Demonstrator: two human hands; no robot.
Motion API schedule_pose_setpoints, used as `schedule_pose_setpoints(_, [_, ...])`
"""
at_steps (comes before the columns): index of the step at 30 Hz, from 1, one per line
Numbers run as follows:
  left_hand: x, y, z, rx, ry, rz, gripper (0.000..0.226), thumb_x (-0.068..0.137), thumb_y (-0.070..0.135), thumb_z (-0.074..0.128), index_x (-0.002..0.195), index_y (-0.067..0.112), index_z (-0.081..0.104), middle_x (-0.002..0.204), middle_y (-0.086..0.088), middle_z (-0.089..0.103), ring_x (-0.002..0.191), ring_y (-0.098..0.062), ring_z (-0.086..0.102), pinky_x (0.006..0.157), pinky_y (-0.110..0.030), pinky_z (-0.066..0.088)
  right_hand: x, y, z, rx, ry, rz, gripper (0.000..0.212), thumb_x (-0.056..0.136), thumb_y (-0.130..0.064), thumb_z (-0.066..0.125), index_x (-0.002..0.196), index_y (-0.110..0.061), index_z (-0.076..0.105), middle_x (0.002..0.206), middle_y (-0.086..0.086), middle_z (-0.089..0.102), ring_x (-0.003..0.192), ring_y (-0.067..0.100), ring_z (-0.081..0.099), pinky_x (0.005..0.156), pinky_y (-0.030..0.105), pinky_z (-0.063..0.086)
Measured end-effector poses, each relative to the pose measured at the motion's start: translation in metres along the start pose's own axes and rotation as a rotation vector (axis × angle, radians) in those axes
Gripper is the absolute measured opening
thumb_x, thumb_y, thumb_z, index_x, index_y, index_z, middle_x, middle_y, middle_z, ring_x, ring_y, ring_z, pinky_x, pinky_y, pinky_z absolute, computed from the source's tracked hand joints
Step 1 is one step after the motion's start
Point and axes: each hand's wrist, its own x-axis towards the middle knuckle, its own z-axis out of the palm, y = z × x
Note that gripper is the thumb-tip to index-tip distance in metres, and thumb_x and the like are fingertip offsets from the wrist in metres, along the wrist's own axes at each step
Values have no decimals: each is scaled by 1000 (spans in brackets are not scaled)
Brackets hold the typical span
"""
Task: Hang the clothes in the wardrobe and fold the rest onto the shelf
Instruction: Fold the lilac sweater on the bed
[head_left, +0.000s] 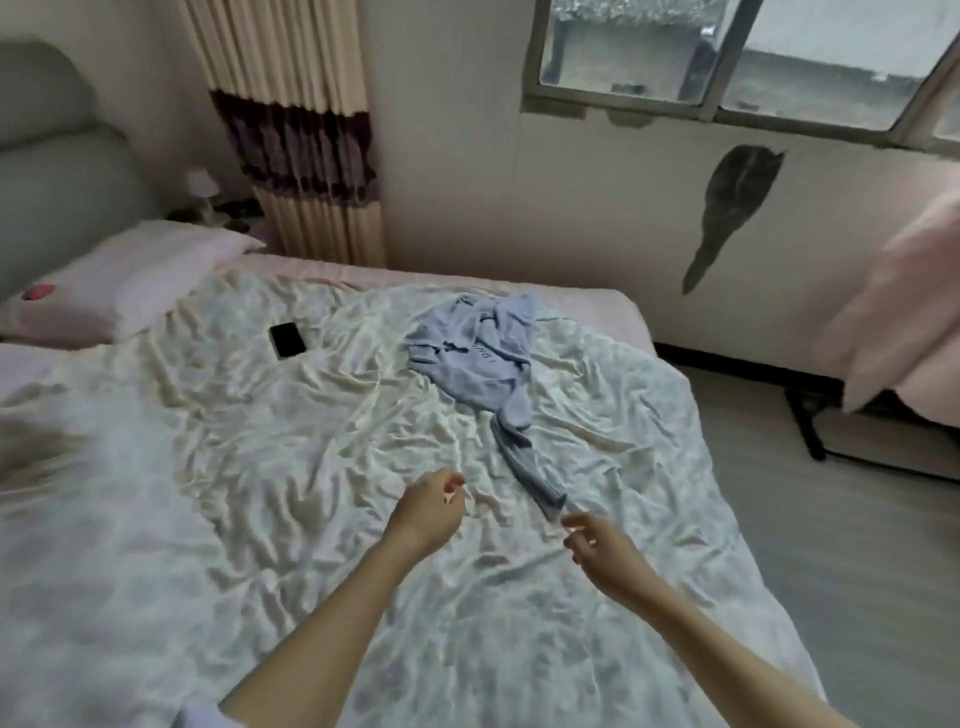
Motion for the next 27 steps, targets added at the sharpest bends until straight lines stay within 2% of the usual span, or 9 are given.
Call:
schedule_pose_setpoints(3, [57, -15, 15, 117, -68, 17, 37, 95, 24, 44, 131, 19, 48, 137, -3, 44, 118, -20, 50, 97, -33, 42, 44, 16, 13, -26, 84, 59, 31, 96, -19, 40, 124, -17, 54, 111, 2, 61, 93, 16, 60, 77, 25, 45])
schedule_pose_setpoints(6, [123, -49, 35, 264, -122, 27, 44, 95, 25, 42, 138, 20, 38, 142, -5, 36, 125, -24, 41, 102, -39, 39, 105, 36, 38, -132, 135, 78, 26, 94, -16, 41, 114, -13, 57, 106, 4, 61, 89, 18, 59, 77, 32, 48])
schedule_pose_setpoints(9, [183, -85, 58, 403, -147, 32, 50, 96, 30, 40, 144, 22, 29, 149, -4, 27, 132, -25, 31, 105, -42, 35, 166, 58, 67, -202, 133, 90, 25, 90, -11, 40, 110, -14, 57, 98, 3, 56, 96, 23, 58, 75, 35, 49])
schedule_pose_setpoints(11, [216, -112, 72, 465, -165, 10, 53, 96, 34, 39, 146, 25, 24, 155, -1, 18, 137, -26, 23, 107, -44, 32, 201, 74, 82, -262, 140, 97, 35, 91, -13, 39, 124, -15, 49, 114, 5, 54, 107, 24, 52, 79, 33, 46])
schedule_pose_setpoints(14, [253, -155, 103, 566, -264, -68, 60, 95, 41, 37, 149, 33, 12, 159, 4, -3, 144, -28, 1, 112, -53, 19, 248, 105, 105, -373, 128, 133, 56, 93, -19, 40, 146, -16, 22, 149, 3, 28, 135, 25, 28, 103, 41, 35])
schedule_pose_setpoints(16, [265, -180, 119, 618, -360, -113, 67, 92, 46, 40, 148, 39, 4, 158, 5, -13, 144, -29, -12, 110, -61, 12, 270, 116, 114, -368, 88, 189, 65, 93, -21, 42, 149, -17, 9, 155, 0, 16, 141, 23, 18, 110, 46, 28])
schedule_pose_setpoints(18, [270, -203, 132, 641, -413, -123, 73, 89, 53, 43, 147, 43, 1, 158, 4, -15, 144, -29, -16, 109, -65, 10, 287, 125, 125, -342, 72, 242, 66, 93, -19, 43, 149, -18, 8, 151, 5, 27, 134, 28, 31, 106, 49, 32])
schedule_pose_setpoints(22, [281, -217, 138, 663, -440, -111, 76, 85, 58, 47, 147, 43, 5, 158, 5, -9, 145, -30, -9, 109, -65, 14, 291, 134, 143, -303, 156, 185, 52, 88, -7, 41, 139, -19, 35, 124, 10, 49, 110, 30, 49, 82, 38, 45])
schedule_pose_setpoints(27, [282, -195, 126, 526, -413, -56, 69, 88, 41, 53, 148, 24, 22, 154, -6, 24, 140, -31, 19, 112, -46, 23, 248, 137, 138, -131, 267, 76, 28, 87, -5, 43, 111, -14, 54, 98, 5, 54, 85, 27, 52, 65, 37, 42])
